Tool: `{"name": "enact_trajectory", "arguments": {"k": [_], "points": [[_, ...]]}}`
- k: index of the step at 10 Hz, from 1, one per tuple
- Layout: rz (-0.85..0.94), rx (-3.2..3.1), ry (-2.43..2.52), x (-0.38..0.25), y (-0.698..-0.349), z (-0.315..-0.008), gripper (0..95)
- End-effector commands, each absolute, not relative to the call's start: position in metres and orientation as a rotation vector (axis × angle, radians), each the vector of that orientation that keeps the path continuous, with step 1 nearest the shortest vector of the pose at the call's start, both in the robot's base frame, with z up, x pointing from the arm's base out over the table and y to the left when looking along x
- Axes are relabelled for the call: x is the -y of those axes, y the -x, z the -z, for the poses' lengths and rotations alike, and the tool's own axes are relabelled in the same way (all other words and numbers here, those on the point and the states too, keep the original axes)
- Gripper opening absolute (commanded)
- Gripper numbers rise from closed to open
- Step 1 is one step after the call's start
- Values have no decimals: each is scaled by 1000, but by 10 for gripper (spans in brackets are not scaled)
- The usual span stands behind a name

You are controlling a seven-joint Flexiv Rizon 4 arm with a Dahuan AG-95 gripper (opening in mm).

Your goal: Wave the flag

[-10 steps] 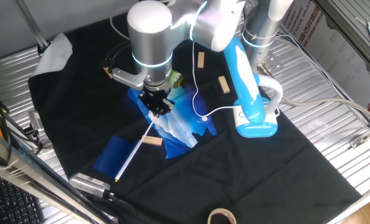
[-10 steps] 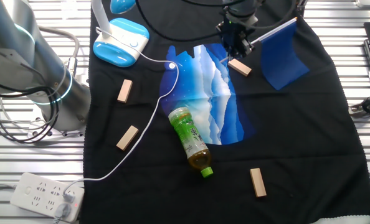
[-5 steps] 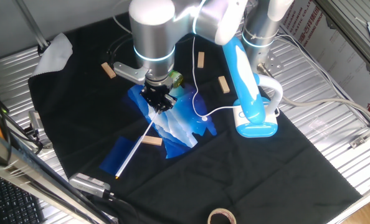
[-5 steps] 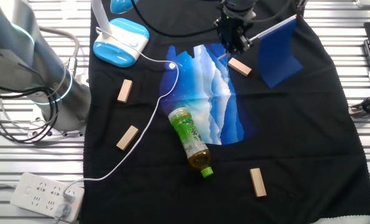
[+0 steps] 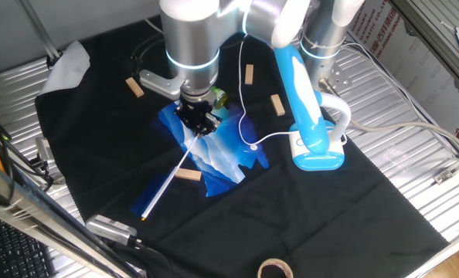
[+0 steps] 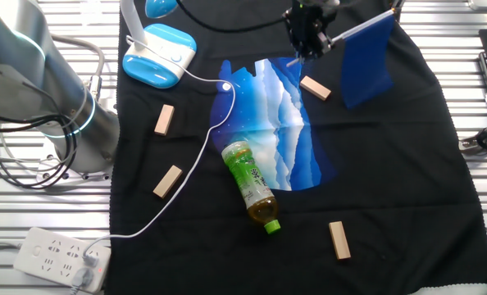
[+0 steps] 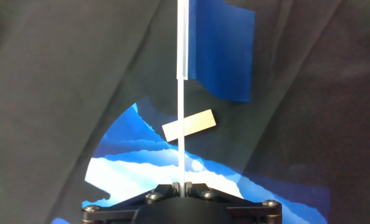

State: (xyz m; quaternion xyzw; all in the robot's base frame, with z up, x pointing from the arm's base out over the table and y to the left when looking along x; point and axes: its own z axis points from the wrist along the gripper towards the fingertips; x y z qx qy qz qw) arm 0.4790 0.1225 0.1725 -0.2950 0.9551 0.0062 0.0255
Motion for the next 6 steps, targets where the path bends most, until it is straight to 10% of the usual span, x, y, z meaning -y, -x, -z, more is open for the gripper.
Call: {"name": "enact_trajectory", "arguments": {"k": [1, 6], "points": [[-23, -2959, 906, -124, -477, -179, 0], [-23, -2968, 882, -132, -472, -201, 0]]}}
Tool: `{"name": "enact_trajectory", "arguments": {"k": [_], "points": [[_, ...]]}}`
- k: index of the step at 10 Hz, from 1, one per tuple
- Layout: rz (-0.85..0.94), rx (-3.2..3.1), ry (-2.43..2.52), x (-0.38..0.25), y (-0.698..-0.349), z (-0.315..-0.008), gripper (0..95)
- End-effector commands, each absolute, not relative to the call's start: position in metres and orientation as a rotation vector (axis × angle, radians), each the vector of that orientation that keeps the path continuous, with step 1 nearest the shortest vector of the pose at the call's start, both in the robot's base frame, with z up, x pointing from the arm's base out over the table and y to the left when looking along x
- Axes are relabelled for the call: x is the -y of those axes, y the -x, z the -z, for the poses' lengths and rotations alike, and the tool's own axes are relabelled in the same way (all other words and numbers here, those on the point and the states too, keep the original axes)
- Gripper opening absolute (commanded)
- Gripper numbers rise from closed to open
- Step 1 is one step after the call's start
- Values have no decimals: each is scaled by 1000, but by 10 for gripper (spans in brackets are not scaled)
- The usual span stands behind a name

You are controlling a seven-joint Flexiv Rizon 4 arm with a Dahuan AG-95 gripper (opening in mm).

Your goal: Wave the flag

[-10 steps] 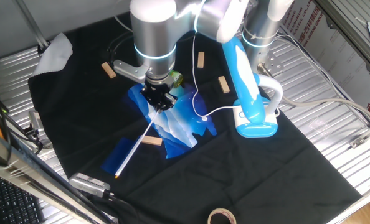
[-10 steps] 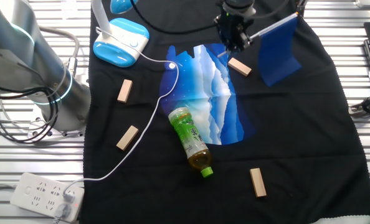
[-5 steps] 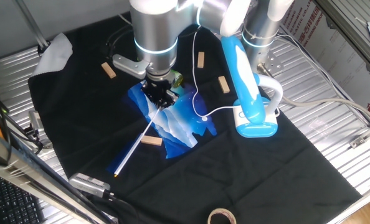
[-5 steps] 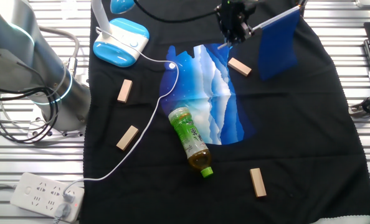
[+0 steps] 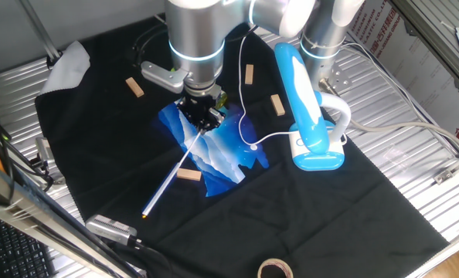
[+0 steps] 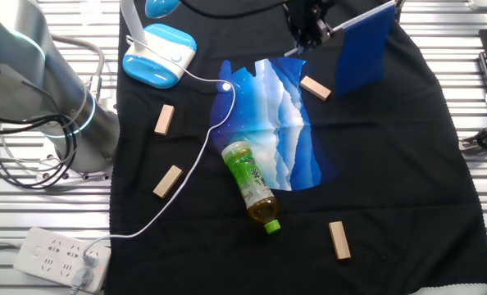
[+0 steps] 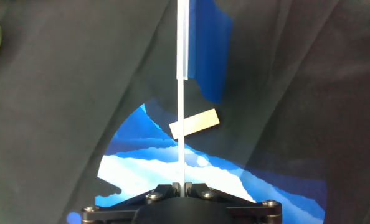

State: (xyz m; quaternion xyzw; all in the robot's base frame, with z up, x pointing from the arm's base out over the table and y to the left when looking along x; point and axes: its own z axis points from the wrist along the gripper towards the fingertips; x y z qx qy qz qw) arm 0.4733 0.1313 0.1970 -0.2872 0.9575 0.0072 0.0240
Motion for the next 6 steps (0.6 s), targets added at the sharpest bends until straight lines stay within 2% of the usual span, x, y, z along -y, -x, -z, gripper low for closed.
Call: {"name": "enact_trajectory", "arguments": {"k": [1, 6], "points": [[-22, -2972, 875, -134, -472, -206, 0], [-19, -2983, 866, -140, -473, -220, 0]]}}
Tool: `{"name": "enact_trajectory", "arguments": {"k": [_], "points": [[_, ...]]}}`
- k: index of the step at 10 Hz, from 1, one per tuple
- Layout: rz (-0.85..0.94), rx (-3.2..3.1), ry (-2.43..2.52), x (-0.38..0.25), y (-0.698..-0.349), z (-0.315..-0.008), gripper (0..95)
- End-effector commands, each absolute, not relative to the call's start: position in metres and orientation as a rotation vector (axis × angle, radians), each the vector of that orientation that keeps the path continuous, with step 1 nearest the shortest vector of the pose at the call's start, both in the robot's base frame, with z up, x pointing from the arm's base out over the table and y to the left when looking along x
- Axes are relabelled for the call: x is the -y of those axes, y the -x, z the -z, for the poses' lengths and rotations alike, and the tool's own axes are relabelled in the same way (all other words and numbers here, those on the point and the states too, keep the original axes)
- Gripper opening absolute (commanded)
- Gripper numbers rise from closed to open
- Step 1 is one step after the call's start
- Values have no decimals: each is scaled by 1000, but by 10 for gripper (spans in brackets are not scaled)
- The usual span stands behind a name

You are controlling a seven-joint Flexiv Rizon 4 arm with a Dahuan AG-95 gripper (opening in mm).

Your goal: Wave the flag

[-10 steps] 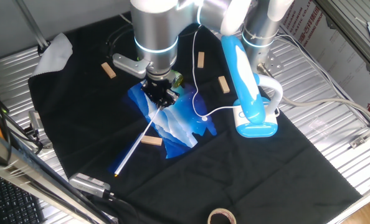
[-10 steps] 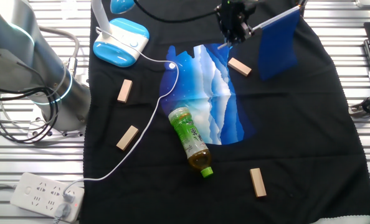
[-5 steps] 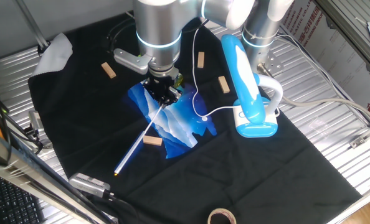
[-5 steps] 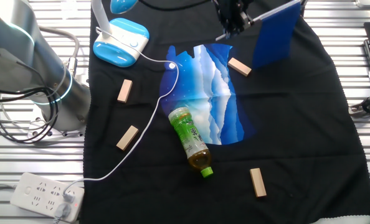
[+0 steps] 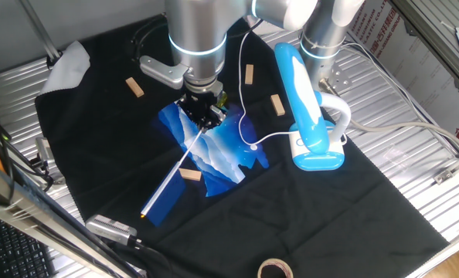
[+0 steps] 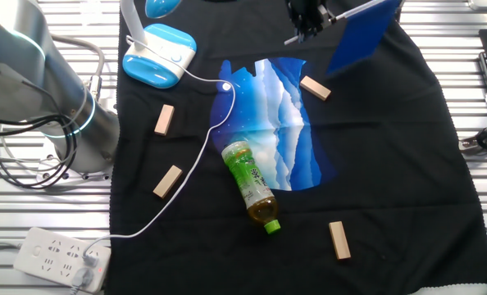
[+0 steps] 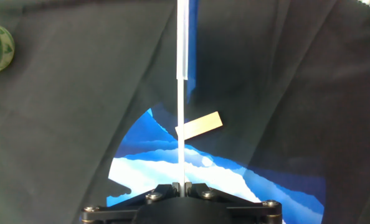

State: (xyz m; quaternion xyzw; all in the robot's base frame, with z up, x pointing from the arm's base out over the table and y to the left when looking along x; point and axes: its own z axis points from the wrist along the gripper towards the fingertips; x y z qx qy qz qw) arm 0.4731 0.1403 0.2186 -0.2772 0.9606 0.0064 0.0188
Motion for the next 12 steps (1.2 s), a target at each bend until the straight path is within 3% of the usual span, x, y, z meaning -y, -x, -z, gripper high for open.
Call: {"name": "enact_trajectory", "arguments": {"k": [1, 12], "points": [[-17, -2985, 865, -140, -471, -221, 0], [-15, -2993, 818, -138, -471, -226, 0]]}}
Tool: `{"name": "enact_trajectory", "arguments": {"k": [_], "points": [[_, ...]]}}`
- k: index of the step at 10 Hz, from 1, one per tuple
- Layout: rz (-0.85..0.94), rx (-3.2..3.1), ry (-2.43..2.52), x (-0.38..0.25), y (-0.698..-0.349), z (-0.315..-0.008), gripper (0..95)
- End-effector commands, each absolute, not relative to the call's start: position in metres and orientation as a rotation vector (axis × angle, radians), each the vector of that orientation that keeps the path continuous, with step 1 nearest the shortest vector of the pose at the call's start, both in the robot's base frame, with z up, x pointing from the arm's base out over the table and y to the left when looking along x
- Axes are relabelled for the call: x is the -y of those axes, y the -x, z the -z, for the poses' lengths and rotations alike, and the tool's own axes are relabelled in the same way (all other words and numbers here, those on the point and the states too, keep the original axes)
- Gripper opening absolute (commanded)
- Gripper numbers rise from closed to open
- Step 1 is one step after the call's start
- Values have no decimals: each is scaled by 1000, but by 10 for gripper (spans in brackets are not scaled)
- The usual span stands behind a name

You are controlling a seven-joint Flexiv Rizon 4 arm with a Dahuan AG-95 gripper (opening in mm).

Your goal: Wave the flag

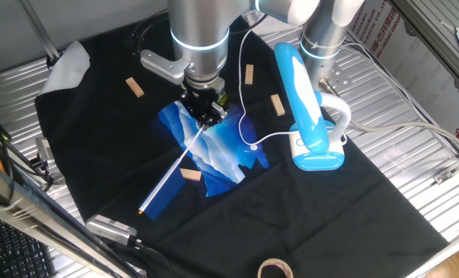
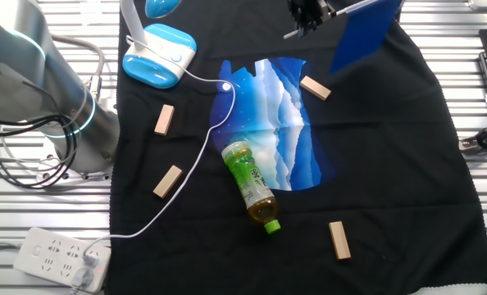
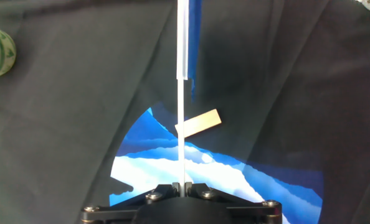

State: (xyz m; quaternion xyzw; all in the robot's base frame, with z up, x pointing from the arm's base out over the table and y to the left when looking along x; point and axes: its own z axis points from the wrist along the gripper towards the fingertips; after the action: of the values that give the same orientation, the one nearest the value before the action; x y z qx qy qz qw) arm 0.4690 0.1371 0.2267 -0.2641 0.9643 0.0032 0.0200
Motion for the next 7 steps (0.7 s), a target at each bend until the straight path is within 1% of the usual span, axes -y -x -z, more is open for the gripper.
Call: {"name": "enact_trajectory", "arguments": {"k": [1, 3, 5, 7], "points": [[-16, -2993, 816, -138, -472, -226, 0], [-17, -2991, 821, -136, -473, -225, 0], [-48, -2966, 899, -78, -483, -219, 0], [-55, -2974, 891, -75, -480, -222, 0]]}}
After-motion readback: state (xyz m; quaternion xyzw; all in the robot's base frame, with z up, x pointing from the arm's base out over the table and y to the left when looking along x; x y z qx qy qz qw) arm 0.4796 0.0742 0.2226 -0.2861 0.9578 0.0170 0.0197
